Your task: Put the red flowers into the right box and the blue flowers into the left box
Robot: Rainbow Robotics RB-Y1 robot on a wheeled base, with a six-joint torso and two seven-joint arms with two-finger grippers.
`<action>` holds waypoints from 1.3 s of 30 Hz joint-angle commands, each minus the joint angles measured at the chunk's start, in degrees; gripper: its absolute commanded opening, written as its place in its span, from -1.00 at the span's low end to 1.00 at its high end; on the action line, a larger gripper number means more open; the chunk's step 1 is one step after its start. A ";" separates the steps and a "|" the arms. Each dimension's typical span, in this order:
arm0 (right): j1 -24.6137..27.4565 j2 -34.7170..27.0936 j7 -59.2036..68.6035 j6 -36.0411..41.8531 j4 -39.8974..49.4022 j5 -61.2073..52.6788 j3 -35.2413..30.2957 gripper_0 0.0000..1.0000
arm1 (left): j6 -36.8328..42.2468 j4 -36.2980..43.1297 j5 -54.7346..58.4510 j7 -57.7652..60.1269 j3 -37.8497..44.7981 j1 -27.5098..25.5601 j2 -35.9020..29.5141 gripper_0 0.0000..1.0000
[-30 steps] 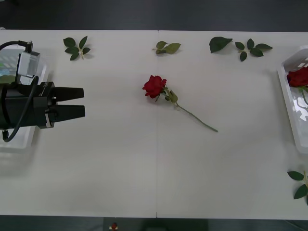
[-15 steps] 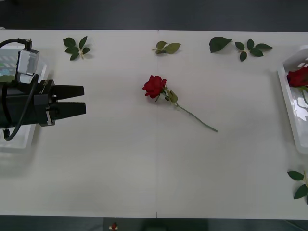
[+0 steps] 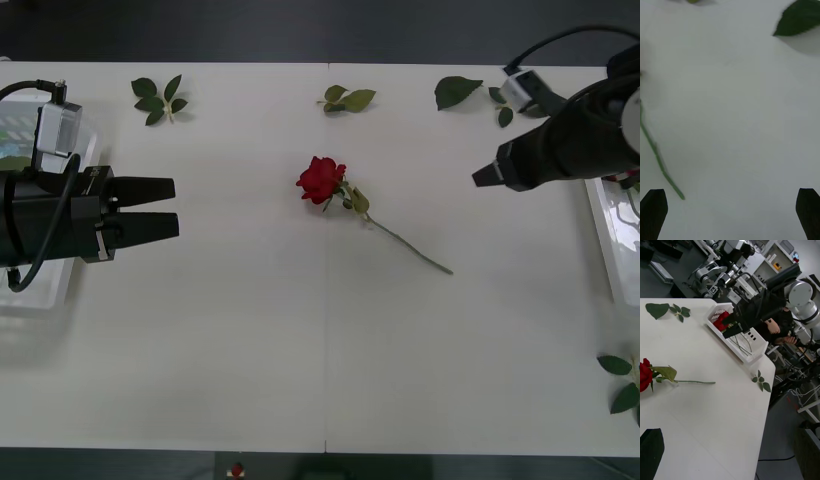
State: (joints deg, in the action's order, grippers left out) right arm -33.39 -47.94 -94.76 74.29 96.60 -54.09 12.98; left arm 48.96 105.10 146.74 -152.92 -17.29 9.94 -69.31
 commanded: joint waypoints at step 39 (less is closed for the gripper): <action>-17.93 35.81 -4.20 -16.55 -39.47 25.00 14.71 1.00 | -0.18 0.90 0.22 -2.08 1.47 0.52 -0.83 1.00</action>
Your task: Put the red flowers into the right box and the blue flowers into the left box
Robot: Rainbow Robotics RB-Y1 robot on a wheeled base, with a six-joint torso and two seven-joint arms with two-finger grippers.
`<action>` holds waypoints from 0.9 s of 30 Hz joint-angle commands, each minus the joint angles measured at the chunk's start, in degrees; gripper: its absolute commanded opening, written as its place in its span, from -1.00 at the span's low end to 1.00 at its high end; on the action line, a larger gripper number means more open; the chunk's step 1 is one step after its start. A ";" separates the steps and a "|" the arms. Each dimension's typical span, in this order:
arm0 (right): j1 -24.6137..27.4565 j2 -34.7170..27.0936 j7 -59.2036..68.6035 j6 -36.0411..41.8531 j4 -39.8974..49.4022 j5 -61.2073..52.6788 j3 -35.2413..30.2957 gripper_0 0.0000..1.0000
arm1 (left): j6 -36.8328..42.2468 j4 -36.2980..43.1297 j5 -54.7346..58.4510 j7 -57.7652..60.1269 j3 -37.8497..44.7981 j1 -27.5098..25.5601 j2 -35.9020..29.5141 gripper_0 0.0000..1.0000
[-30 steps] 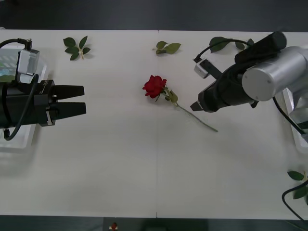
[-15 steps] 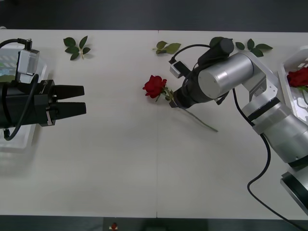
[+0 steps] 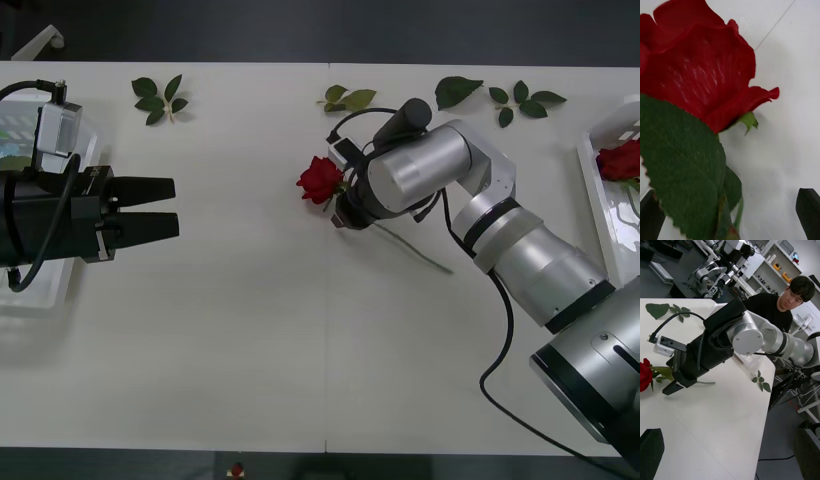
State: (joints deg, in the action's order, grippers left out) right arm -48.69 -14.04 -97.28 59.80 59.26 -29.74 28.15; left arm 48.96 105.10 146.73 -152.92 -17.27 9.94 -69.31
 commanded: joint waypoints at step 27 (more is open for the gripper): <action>-4.48 4.81 -1.25 -7.07 -7.93 2.58 -0.20 -1.00 | -0.18 0.90 0.22 -2.08 1.45 0.52 -0.83 1.00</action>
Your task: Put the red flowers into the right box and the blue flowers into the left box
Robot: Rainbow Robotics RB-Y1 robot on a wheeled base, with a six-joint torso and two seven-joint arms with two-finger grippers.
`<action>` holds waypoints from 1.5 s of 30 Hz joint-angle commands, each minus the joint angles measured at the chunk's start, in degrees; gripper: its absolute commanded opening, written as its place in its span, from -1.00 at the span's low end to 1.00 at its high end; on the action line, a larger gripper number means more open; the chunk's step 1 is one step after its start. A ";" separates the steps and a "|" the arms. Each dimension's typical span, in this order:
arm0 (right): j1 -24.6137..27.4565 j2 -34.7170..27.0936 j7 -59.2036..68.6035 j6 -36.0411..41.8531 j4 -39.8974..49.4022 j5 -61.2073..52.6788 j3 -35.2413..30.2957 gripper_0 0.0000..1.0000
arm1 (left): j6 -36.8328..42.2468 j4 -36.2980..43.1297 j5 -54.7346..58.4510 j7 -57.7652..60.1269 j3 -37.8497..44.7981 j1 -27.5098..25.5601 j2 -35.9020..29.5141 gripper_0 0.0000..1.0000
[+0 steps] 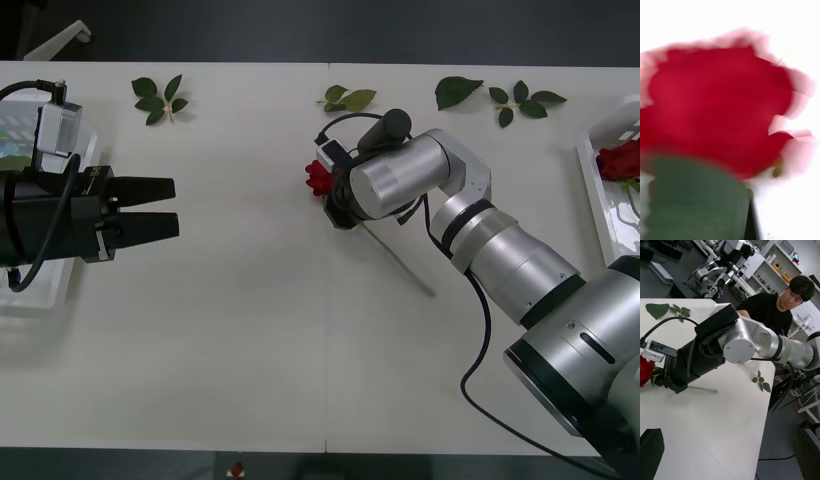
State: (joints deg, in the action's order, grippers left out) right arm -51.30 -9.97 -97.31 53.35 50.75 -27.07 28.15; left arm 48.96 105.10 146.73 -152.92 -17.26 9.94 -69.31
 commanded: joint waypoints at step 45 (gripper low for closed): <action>12.71 -49.35 1.59 19.95 20.00 -7.82 -24.63 -1.00 | -0.18 0.90 0.22 -2.08 1.44 0.52 -0.83 1.00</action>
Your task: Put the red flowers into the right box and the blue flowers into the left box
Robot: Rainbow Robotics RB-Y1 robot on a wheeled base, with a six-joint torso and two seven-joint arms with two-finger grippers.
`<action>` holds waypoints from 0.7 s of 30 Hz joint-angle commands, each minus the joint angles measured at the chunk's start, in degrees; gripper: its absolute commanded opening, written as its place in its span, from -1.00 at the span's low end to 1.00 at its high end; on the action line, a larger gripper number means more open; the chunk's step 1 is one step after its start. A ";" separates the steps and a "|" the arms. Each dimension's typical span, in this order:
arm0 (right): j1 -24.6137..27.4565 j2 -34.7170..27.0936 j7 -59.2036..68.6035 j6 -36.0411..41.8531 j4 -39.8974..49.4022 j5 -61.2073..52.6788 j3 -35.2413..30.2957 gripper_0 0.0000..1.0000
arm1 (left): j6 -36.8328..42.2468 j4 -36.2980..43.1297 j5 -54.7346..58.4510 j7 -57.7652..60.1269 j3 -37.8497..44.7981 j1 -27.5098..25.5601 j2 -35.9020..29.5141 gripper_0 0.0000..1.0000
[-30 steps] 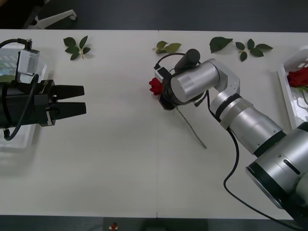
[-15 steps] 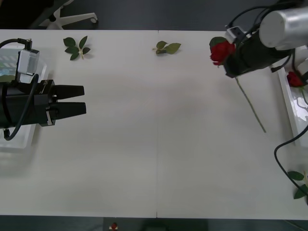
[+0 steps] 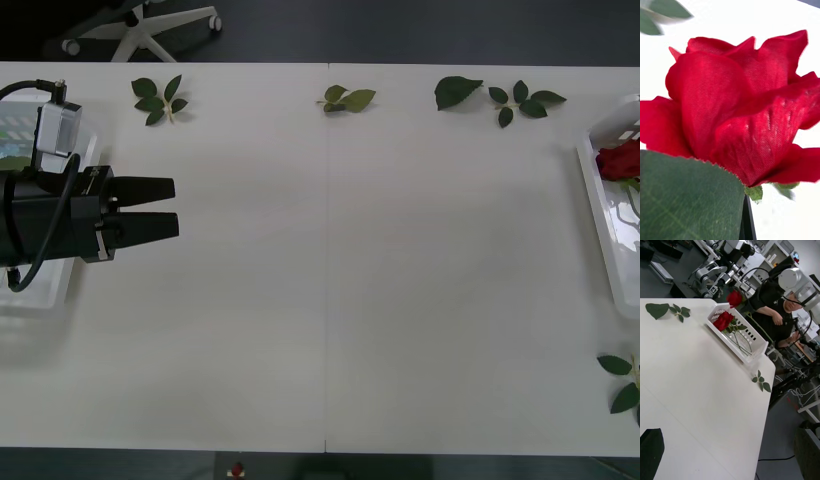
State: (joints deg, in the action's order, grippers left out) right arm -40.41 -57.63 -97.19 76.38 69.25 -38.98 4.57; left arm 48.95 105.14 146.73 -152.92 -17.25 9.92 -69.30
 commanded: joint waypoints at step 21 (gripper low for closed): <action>3.32 -1.96 3.94 -17.14 -5.88 17.27 -1.14 1.00 | -0.17 0.86 0.22 -2.08 1.43 0.53 -0.83 1.00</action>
State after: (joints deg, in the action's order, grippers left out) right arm -35.74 -58.73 -96.29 59.58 62.82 -22.02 3.88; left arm 48.95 105.14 146.73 -152.92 -17.25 9.92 -69.30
